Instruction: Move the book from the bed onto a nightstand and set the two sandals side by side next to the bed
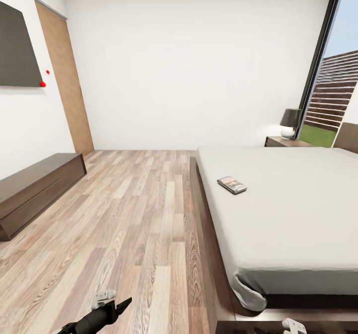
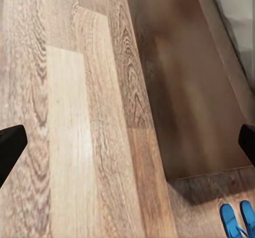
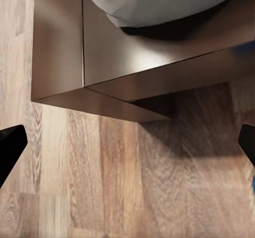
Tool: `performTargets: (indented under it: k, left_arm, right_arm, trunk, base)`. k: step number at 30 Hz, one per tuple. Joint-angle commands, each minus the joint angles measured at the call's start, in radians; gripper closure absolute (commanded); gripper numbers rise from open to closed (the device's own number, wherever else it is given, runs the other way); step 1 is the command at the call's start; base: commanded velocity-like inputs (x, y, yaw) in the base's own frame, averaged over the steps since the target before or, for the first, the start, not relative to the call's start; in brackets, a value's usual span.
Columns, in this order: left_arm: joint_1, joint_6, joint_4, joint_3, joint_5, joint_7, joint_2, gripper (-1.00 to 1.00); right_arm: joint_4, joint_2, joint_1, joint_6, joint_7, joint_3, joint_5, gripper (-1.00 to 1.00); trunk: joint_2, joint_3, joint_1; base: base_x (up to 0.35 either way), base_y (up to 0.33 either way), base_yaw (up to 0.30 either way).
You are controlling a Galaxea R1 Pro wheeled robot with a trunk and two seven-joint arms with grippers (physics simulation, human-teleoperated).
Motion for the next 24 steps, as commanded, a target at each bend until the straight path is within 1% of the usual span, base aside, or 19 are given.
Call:
performTargets:
  k: [1, 24]
  left_arm:
    - [-0.001, -0.001, 0.0, 0.007, -0.008, -0.005, -0.001, -1.0]
    - [-0.001, 0.0, 0.0, 0.008, -0.008, -0.007, 0.001, -1.0]
  right_arm:
    - [0.004, 0.001, -0.001, -0.006, 0.005, 0.008, -0.006, -1.0]
    - [0.004, 0.002, -0.001, -0.006, 0.006, 0.01, -0.006, -1.0]
  trunk:
    - [0.007, 0.002, -0.004]
    - [0.168, 0.074, -0.092]
  base:
    - [0.0, 0.0, 0.0]
    - [0.0, 0.0, 0.0]
